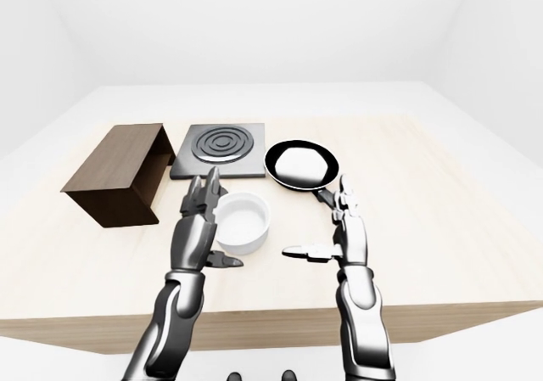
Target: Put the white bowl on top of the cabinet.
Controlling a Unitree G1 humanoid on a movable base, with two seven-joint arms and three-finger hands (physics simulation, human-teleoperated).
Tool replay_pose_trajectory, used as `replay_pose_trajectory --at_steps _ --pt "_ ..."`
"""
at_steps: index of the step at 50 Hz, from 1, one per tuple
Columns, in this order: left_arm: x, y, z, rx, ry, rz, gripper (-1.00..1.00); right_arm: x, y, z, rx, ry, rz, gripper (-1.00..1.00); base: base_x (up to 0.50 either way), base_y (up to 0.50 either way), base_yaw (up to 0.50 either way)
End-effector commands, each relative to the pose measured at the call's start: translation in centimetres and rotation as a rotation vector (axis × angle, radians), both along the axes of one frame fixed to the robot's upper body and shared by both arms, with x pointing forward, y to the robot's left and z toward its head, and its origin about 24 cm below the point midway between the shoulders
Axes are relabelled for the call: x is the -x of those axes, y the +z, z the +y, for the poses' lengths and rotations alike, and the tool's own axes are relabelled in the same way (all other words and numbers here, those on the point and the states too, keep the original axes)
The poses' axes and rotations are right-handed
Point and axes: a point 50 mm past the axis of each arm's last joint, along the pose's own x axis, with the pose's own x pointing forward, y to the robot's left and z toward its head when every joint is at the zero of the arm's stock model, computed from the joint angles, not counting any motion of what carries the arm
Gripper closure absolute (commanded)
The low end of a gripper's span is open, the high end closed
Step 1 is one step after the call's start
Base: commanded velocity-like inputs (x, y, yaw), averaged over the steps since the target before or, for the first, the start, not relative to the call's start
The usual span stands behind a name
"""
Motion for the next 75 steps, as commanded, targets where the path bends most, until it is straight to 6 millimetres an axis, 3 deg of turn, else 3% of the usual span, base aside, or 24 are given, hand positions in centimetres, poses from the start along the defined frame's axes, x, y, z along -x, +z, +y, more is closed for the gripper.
replay_pose_trajectory --at_steps 1,11,31,53,75 --pt "-0.6 -0.8 -0.9 -0.127 0.013 -0.011 -1.0 0.1 0.4 -0.3 -0.006 -0.007 -0.019 -1.0 0.0 0.0 0.0" --pt "-0.6 -1.6 -1.6 -0.194 -0.017 0.028 -1.0 0.1 0.8 -0.5 -0.015 -0.011 -0.037 -1.0 0.0 0.0 0.0" --pt "-2.7 -3.2 -1.6 -0.246 -0.005 0.095 -1.0 0.4 1.4 -1.0 -0.03 -0.022 -0.063 -1.0 0.0 0.0 0.0" --pt "-2.9 -5.5 -1.6 -0.337 -0.02 0.175 -1.0 0.6 1.5 -0.9 -0.029 -0.019 -0.07 -1.0 0.0 0.0 0.0" --pt "-2.6 -6.6 -2.0 -0.397 -0.046 0.218 -1.0 0.7 1.5 -0.8 -0.032 -0.011 -0.069 -1.0 0.0 0.0 0.0"
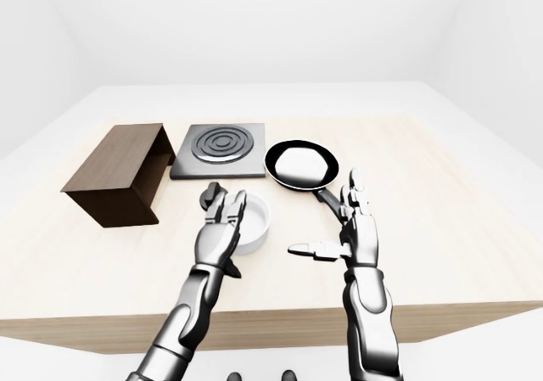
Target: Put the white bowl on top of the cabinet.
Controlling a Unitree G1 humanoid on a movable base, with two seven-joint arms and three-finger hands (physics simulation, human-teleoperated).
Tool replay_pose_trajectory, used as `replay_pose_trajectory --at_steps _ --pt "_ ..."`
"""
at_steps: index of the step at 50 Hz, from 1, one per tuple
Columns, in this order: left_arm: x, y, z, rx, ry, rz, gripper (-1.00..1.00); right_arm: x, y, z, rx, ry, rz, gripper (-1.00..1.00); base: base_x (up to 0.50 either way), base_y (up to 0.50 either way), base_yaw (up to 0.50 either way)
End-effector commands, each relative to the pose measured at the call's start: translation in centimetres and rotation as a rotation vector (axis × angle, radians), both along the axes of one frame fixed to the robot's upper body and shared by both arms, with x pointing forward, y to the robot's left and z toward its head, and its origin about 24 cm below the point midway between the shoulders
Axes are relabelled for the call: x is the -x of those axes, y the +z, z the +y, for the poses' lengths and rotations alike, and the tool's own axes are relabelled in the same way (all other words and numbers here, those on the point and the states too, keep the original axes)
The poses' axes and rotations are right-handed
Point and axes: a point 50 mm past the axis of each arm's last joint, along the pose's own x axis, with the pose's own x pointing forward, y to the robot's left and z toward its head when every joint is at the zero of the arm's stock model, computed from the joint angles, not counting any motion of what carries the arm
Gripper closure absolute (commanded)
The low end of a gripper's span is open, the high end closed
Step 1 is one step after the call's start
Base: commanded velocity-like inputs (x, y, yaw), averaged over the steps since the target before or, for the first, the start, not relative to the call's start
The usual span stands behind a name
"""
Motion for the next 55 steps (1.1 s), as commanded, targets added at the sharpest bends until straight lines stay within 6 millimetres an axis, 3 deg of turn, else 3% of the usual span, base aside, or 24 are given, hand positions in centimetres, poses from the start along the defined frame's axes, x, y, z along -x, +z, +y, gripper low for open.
replay_pose_trajectory --at_steps 1,47,48,49,50,55 --pt "0.1 -0.6 -0.2 -0.03 -0.011 0.024 -1.0 0.1 0.0 0.0 -0.001 0.002 0.0 -1.0 0.0 0.0 0.0" --pt "-0.1 -2.0 0.0 -0.049 -0.003 0.063 -1.0 0.0 -0.4 0.4 0.004 0.012 0.016 -1.0 0.0 0.0 0.0" --pt "-0.1 -2.0 0.0 -0.049 -0.003 0.063 -0.52 0.0 -0.4 0.4 0.004 0.012 0.016 -1.0 0.0 0.0 0.0" --pt "-0.1 -1.9 0.0 -0.047 -0.002 0.06 0.43 0.0 -0.4 0.4 0.004 0.012 0.017 -1.0 0.0 0.0 0.0" --pt "0.0 -2.0 0.1 -0.054 -0.003 0.059 1.0 0.0 -0.3 0.4 0.004 0.012 0.014 -1.0 0.0 0.0 0.0" --pt "0.0 -2.0 0.0 -0.057 -0.004 0.06 1.0 0.0 -0.4 0.4 0.005 0.011 0.016 -1.0 0.0 0.0 0.0"
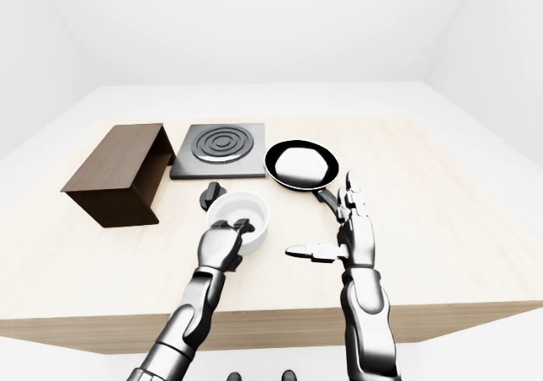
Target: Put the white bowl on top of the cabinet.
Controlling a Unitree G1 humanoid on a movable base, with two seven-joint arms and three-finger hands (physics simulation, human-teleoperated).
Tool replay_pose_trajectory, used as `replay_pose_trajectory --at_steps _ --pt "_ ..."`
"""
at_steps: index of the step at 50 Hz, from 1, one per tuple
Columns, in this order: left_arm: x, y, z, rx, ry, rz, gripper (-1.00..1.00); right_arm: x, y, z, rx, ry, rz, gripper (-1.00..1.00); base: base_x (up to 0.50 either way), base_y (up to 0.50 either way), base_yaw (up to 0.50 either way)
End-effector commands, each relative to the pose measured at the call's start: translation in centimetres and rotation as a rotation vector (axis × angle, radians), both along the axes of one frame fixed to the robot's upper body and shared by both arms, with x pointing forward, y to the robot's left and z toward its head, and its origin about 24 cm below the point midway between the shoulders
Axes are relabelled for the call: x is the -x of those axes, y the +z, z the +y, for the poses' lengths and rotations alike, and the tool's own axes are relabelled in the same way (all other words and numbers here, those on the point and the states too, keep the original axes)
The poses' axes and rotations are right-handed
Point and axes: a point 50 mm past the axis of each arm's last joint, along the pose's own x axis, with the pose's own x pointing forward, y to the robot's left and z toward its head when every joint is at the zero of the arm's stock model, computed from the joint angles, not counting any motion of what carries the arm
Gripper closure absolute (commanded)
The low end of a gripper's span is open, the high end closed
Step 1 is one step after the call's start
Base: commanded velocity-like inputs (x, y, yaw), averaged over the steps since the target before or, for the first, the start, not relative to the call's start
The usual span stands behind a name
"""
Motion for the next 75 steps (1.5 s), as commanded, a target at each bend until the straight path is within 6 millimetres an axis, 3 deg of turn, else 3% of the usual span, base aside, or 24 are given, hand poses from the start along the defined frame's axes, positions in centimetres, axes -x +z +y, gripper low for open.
replay_pose_trajectory --at_steps 1,27,33,36,38,40,48,52,75 --pt "0.1 -0.2 0.1 -0.001 0.004 0.006 1.0 -0.1 0.0 0.1 0.001 0.0 0.001 -1.0 0.0 0.0 0.0" --pt "0.2 0.3 0.0 0.004 0.0 -0.013 1.0 0.0 -0.1 0.1 -0.001 0.002 0.005 -1.0 0.0 0.0 0.0" --pt "0.2 4.5 0.4 0.088 0.007 -0.135 1.0 0.0 -0.1 0.0 -0.001 0.002 0.004 -1.0 0.0 0.0 0.0" --pt "0.4 7.6 0.8 0.121 -0.002 -0.212 1.0 0.1 -0.1 0.0 -0.001 0.002 0.002 -1.0 0.0 0.0 0.0" --pt "1.0 10.8 1.2 0.138 -0.013 -0.292 1.0 0.0 0.0 0.0 -0.001 0.002 0.0 -1.0 0.0 0.0 0.0" --pt "1.3 12.0 1.5 0.141 -0.018 -0.317 1.0 0.0 0.0 0.0 -0.001 0.002 0.001 -1.0 0.0 0.0 0.0" --pt "2.1 14.9 2.0 0.073 -0.028 -0.342 1.0 0.1 0.0 0.1 0.0 0.002 0.0 -1.0 0.0 0.0 0.0" --pt "1.9 15.5 2.2 0.056 -0.022 -0.341 1.0 0.1 0.0 0.1 0.0 0.004 0.001 -1.0 0.0 0.0 0.0" --pt "-2.2 22.0 6.2 -0.183 0.123 -0.377 1.0 0.0 -0.4 0.6 0.006 0.018 0.019 -1.0 0.0 0.0 0.0"
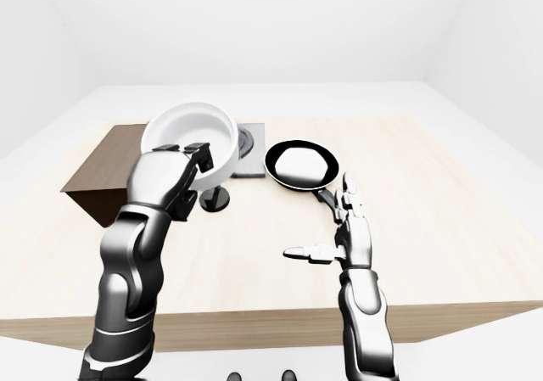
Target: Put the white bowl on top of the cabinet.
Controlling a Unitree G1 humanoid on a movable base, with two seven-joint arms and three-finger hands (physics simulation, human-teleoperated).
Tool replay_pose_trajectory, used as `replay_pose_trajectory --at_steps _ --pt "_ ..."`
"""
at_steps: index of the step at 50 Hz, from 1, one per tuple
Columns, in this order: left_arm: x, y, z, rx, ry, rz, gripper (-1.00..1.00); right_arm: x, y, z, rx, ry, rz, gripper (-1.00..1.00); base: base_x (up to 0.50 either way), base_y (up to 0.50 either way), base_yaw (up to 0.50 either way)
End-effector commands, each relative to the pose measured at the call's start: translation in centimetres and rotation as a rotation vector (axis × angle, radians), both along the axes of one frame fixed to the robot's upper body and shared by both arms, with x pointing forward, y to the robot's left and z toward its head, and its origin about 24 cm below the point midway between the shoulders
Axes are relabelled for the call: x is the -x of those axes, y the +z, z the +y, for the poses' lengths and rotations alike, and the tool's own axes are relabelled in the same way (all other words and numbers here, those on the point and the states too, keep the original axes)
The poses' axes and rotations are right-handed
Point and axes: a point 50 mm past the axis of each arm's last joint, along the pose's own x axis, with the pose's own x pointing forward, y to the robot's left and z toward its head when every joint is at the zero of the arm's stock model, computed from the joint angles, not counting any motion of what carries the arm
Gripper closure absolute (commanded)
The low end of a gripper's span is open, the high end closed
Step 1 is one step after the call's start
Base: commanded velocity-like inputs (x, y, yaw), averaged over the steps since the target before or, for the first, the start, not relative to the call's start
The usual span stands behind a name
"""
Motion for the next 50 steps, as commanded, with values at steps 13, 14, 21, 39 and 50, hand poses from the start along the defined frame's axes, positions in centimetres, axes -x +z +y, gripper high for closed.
replay_pose_trajectory --at_steps 13,14,21,39,50 --pt "-4.6 7.8 4.2 -0.053 0.094 -0.172 1.0 0.1 -0.4 0.5 0.008 0.013 0.018 -1.0 0.0 0.0 0.0" --pt "-4.9 8.1 4.4 -0.057 0.098 -0.173 1.0 0.2 -0.3 0.5 0.007 0.014 0.014 -1.0 0.0 0.0 0.0" --pt "-6.3 9.6 6.1 -0.04 0.124 -0.212 1.0 0.2 -0.5 0.6 0.008 0.016 0.023 -1.0 0.0 0.0 0.0" --pt "-8.7 9.7 12.2 0.093 0.233 -0.234 1.0 0.1 -0.7 0.8 0.009 0.018 0.031 -1.0 0.0 0.0 0.0" --pt "-9.7 8.7 15.1 0.177 0.31 -0.237 1.0 0.2 -0.5 0.7 0.01 0.016 0.022 -1.0 0.0 0.0 0.0"
